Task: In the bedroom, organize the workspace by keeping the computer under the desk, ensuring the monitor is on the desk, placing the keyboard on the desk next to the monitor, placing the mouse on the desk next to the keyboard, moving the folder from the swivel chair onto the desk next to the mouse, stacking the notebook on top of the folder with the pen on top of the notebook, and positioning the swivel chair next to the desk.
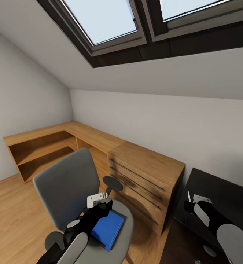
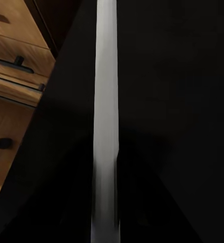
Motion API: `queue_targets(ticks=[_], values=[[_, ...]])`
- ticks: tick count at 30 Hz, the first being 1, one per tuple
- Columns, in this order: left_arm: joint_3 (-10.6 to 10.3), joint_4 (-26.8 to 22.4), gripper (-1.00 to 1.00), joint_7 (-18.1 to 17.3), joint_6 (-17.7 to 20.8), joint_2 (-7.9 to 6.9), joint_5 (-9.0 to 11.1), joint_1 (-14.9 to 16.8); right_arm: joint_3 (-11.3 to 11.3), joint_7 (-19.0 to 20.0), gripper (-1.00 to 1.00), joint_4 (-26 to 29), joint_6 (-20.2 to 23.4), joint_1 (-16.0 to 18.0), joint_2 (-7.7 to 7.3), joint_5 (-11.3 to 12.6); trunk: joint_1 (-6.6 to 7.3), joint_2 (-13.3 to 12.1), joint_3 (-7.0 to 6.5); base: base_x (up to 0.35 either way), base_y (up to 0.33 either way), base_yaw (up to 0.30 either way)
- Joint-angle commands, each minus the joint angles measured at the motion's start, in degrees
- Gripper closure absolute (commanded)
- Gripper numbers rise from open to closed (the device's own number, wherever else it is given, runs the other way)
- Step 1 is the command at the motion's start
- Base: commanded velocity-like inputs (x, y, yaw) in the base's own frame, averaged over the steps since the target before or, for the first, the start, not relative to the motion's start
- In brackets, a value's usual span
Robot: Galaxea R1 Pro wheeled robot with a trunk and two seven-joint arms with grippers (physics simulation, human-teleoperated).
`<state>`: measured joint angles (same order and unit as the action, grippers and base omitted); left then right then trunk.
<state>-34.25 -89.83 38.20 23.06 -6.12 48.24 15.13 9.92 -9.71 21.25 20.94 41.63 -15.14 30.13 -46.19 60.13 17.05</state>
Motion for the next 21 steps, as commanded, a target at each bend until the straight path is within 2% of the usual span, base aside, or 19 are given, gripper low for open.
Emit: queue_targets(ticks=[1,9,21], values=[[-0.12,-0.09,-1.0,0.48,0.07,-0.04,0.37,0.08,0.49,-0.48,1.0,0.15,0.24,0.03,-0.06,0.64,-0.23,0.47,0.26,0.0,0.0,0.0],[-0.12,-0.09,-1.0,0.48,0.07,-0.03,0.37,0.08,0.51,-0.49,1.0,0.12,0.24,0.03,-0.06,0.64,-1.99,3.68,1.7,0.0,0.0,0.0],[-0.12,-0.09,-1.0,0.48,0.07,-0.03,0.38,0.08,0.54,-0.48,1.0,0.15,0.24,0.03,-0.06,0.64,-1.99,3.68,1.7,0.0,0.0,0.0]])
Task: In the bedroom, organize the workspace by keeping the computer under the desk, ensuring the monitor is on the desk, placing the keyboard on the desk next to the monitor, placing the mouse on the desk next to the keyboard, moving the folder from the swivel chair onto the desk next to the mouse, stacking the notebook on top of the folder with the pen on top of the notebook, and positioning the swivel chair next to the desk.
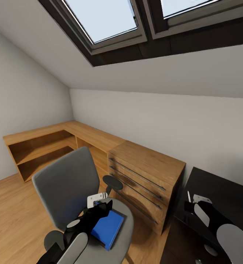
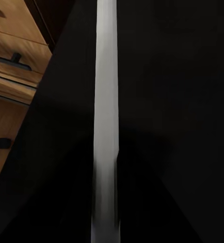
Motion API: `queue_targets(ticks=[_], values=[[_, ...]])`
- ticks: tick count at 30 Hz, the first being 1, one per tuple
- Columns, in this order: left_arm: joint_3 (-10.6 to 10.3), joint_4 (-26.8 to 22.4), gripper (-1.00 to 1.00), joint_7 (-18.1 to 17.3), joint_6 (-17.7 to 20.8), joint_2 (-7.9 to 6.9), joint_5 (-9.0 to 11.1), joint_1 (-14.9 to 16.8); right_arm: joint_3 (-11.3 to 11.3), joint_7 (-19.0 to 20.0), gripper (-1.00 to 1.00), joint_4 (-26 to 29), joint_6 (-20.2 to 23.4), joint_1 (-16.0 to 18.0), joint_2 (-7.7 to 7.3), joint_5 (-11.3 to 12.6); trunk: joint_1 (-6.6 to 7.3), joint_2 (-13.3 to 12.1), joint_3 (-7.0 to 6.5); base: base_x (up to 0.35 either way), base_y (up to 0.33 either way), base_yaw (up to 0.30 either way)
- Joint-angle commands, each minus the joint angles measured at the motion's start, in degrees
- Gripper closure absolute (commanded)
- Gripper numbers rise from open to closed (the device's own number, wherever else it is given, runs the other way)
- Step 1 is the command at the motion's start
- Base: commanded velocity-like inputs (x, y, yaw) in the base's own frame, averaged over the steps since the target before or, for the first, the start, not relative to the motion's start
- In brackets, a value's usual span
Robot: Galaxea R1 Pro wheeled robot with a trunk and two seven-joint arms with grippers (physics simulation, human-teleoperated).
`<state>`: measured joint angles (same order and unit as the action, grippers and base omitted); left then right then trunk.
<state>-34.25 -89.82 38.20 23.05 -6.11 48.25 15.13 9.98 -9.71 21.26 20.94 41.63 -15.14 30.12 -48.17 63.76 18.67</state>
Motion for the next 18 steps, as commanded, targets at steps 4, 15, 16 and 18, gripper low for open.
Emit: queue_targets(ticks=[4,15,16,18], values=[[-0.12,-0.04,-1.0,0.51,0.09,0.0,0.39,0.07,0.48,-0.52,1.0,0.12,0.24,0.03,-0.06,0.61,-0.44,0.85,0.43,0.0,0.0,0.0],[-0.12,-0.02,-1.0,0.56,0.08,0.04,0.42,0.07,0.48,-0.51,1.0,0.11,0.24,0.03,-0.06,0.62,-2.42,4.46,2.05,0.0,0.0,0.0],[-0.12,-0.01,-1.0,0.56,0.09,0.04,0.43,0.07,0.48,-0.5,1.0,0.11,0.24,0.03,-0.06,0.62,-2.42,4.46,2.05,0.0,0.0,0.0],[-0.12,0.0,-1.0,0.56,0.09,-0.01,0.44,0.07,0.5,-0.52,1.0,0.11,0.2,0.03,-0.03,0.62,-2.42,4.46,2.05,0.0,0.0,0.0]])
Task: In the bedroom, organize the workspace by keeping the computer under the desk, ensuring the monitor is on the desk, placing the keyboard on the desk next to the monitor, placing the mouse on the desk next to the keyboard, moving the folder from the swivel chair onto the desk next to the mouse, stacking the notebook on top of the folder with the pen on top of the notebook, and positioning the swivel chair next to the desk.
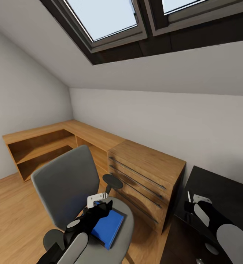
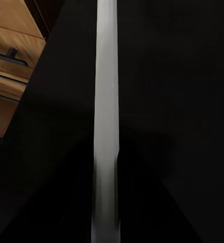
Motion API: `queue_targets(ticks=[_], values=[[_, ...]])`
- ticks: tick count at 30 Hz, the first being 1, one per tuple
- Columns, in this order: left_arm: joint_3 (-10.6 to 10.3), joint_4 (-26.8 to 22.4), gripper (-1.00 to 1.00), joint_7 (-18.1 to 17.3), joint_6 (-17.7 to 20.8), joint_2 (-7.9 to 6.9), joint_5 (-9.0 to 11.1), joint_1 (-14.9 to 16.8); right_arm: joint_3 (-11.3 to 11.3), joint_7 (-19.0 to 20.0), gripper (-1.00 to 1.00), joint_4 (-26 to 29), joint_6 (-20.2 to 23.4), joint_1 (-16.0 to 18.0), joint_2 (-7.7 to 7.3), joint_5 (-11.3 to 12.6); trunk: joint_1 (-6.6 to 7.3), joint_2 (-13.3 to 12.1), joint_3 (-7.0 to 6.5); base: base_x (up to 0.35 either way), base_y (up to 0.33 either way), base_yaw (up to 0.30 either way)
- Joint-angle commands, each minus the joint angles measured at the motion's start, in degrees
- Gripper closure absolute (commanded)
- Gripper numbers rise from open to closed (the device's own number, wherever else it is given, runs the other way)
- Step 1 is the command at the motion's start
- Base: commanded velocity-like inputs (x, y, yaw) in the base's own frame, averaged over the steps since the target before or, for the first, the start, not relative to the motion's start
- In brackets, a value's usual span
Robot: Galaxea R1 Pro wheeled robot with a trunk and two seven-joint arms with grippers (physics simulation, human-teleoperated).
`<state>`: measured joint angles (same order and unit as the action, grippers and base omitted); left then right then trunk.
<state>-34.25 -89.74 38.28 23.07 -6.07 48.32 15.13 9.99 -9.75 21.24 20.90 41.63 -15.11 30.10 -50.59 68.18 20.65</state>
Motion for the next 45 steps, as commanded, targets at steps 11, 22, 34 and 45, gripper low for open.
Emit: queue_targets(ticks=[11,22,34,45], values=[[-0.12,-0.08,-1.0,0.47,0.09,-0.08,0.37,0.07,0.63,-0.47,1.0,0.19,0.11,0.03,-0.01,0.41,0.0,0.05,0.07,0.0,0.0,0.0],[-0.12,-0.09,-1.0,0.47,0.1,-0.08,0.29,0.07,0.59,-0.45,1.0,0.21,0.1,0.03,-0.02,0.4,0.0,0.05,0.07,0.0,0.0,0.0],[-0.12,-0.11,-1.0,0.45,0.1,-0.14,0.27,0.07,0.51,-0.39,-1.0,0.21,0.16,0.03,-0.08,0.4,0.0,0.05,0.07,0.0,0.0,0.0],[-0.12,-0.08,-1.0,0.41,0.11,-0.17,0.26,0.07,0.47,-0.36,-1.0,0.21,0.19,0.03,-0.14,0.4,0.0,0.05,0.07,0.0,0.0,0.0]])
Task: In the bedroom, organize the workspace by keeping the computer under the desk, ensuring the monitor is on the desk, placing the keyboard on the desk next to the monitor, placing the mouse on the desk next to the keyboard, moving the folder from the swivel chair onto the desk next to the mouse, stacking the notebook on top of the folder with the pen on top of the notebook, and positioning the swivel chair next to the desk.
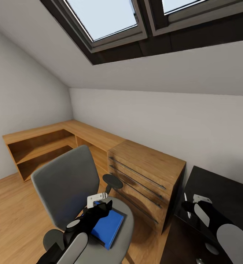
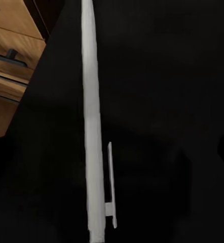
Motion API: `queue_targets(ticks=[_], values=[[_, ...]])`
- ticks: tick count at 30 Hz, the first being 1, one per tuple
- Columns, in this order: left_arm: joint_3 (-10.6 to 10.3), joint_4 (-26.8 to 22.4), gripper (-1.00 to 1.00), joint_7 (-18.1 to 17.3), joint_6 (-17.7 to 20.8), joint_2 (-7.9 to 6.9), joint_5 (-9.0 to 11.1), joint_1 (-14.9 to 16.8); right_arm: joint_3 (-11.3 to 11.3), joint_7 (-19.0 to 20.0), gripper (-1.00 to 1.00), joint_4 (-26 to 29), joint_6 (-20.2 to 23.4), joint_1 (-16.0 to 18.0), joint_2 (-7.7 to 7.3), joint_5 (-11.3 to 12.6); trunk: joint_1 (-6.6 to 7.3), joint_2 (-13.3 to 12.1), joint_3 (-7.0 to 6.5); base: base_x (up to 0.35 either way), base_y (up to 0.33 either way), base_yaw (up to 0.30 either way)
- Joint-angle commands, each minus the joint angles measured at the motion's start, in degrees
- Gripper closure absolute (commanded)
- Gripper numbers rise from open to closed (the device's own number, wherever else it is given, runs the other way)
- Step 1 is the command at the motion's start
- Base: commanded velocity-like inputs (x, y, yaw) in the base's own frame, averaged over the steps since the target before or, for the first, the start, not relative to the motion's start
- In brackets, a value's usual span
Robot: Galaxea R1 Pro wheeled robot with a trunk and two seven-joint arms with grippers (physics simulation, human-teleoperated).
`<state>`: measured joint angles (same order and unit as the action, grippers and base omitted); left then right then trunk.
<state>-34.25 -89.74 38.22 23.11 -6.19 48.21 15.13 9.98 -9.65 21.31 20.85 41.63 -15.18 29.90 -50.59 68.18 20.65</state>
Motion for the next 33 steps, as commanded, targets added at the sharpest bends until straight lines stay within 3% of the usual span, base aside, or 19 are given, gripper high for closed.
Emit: queue_targets(ticks=[1,33], values=[[-0.12,-0.09,-1.0,0.47,0.07,-0.05,0.37,0.07,0.48,-0.46,-1.0,0.14,0.25,0.03,-0.07,0.6,0.0,0.05,0.07,0.0,0.0,0.0],[-0.12,-0.1,-1.0,0.45,0.09,-0.05,0.33,0.07,0.56,-0.45,-1.0,6.36,1.53,-0.03,-0.37,0.94,0.0,0.05,0.07,0.0,0.0,0.0]])
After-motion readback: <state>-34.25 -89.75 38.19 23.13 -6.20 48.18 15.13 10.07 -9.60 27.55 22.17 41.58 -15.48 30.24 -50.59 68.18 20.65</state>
